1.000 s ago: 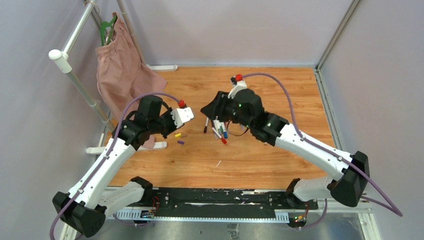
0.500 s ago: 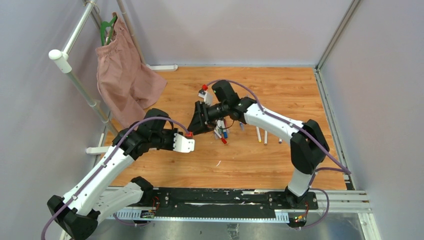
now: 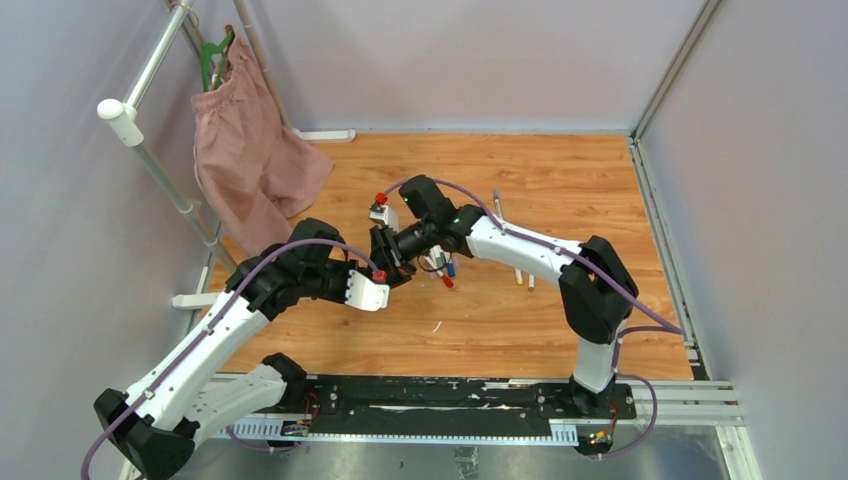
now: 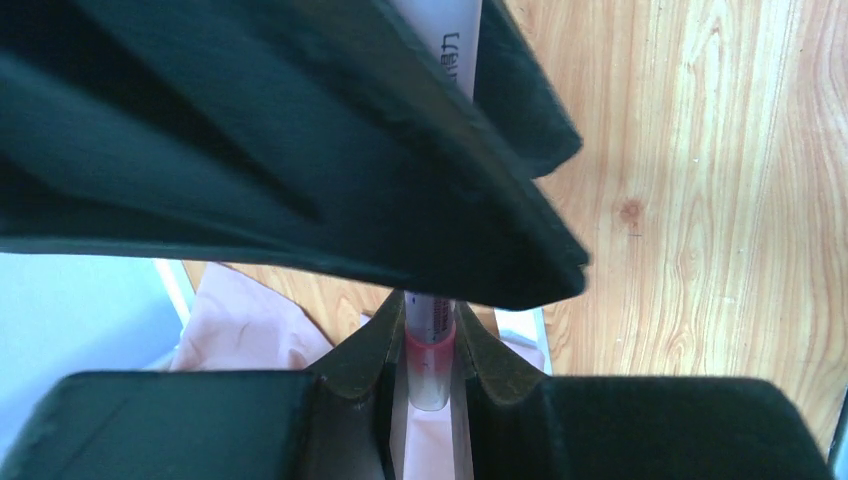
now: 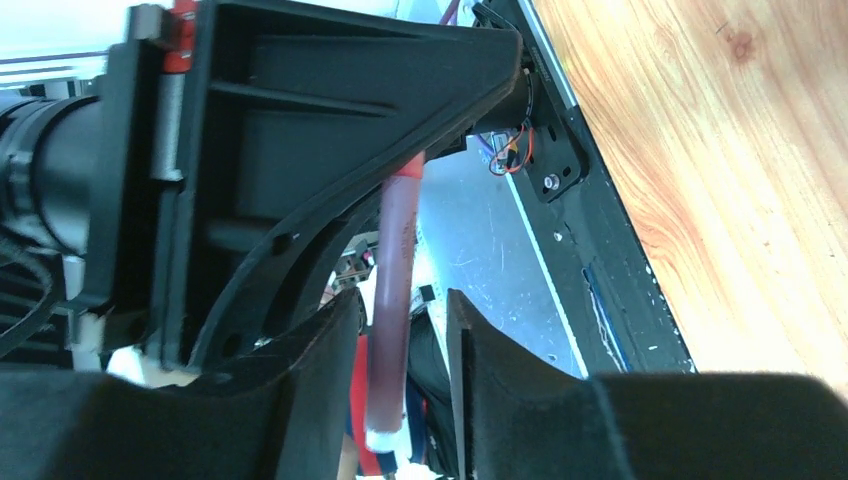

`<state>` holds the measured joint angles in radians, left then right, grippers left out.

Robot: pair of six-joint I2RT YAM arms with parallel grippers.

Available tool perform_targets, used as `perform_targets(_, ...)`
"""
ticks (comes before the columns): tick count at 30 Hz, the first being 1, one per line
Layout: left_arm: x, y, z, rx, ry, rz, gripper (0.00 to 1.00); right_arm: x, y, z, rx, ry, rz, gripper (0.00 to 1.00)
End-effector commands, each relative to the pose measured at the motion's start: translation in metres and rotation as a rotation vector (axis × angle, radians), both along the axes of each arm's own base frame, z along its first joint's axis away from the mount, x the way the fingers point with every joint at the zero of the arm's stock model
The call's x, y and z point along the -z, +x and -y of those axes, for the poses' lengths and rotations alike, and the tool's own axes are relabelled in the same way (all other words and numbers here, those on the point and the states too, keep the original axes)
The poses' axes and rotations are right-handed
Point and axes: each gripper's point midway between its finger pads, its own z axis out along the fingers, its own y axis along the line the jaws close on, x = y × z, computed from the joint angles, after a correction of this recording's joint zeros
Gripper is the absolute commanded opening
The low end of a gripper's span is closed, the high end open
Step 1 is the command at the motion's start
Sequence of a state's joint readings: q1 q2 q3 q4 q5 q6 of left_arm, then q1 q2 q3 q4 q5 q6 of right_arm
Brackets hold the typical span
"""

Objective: Open the pen caps
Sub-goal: Open the pen cap from the pen.

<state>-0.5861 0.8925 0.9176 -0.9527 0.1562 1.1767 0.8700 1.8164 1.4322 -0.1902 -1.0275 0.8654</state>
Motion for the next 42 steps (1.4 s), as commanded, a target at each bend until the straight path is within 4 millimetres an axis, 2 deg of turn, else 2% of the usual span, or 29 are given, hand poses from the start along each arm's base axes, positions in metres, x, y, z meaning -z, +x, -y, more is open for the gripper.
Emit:
perform_targets(1, 0.0, -0.004, -0.001, 0.011, 0.009, -0.001, 0.0, 0.004, -0.014, -0.007, -0.062, -0.001, -0.048, 0.39)
perform_targets(3, -0.001, -0.004, 0.0, 0.01, 0.002, -0.005, 0.0, 0.006, -0.016, -0.007, -0.07, -0.003, -0.052, 0.34)
perform_targets(6, -0.001, -0.007, 0.002, 0.016, -0.007, -0.019, 0.0, 0.005, -0.015, -0.011, -0.073, 0.012, -0.053, 0.33)
perform_targets(8, -0.001, -0.012, 0.004, 0.029, -0.021, -0.04, 0.06, 0.003, -0.012, -0.015, -0.076, 0.032, -0.052, 0.3)
perform_targets(9, -0.001, -0.014, 0.006, 0.038, -0.026, -0.052, 0.12, 0.002, -0.011, -0.017, -0.081, 0.04, -0.047, 0.25)
perform_targets(12, -0.004, -0.027, 0.009, 0.078, -0.043, -0.105, 0.42, 0.005, -0.01, -0.018, -0.094, 0.051, -0.043, 0.02)
perform_targets(14, -0.006, -0.038, 0.009, 0.119, -0.039, -0.136, 0.55, 0.009, -0.011, -0.012, -0.102, 0.053, -0.043, 0.0)
perform_targets(16, -0.007, -0.044, 0.009, 0.144, -0.035, -0.148, 0.6, 0.012, -0.012, -0.002, -0.111, 0.057, -0.042, 0.0)
perform_targets(20, -0.003, -0.05, 0.008, 0.162, -0.034, -0.168, 0.62, 0.018, -0.017, 0.018, -0.131, 0.072, -0.036, 0.0)
perform_targets(24, -0.003, -0.053, 0.013, 0.167, -0.056, -0.192, 0.59, 0.025, -0.023, 0.027, -0.145, 0.068, -0.036, 0.0)
perform_targets(28, -0.006, -0.058, 0.019, 0.166, -0.092, -0.23, 0.53, 0.024, -0.024, 0.028, -0.147, 0.072, -0.029, 0.0)
perform_targets(36, -0.003, -0.06, 0.024, 0.174, -0.105, -0.262, 0.53, 0.008, -0.022, 0.021, -0.167, 0.12, -0.001, 0.0)
perform_targets(42, 0.0, -0.056, 0.024, 0.173, -0.083, -0.272, 0.38, 0.004, -0.023, 0.02, -0.177, 0.139, 0.002, 0.0)
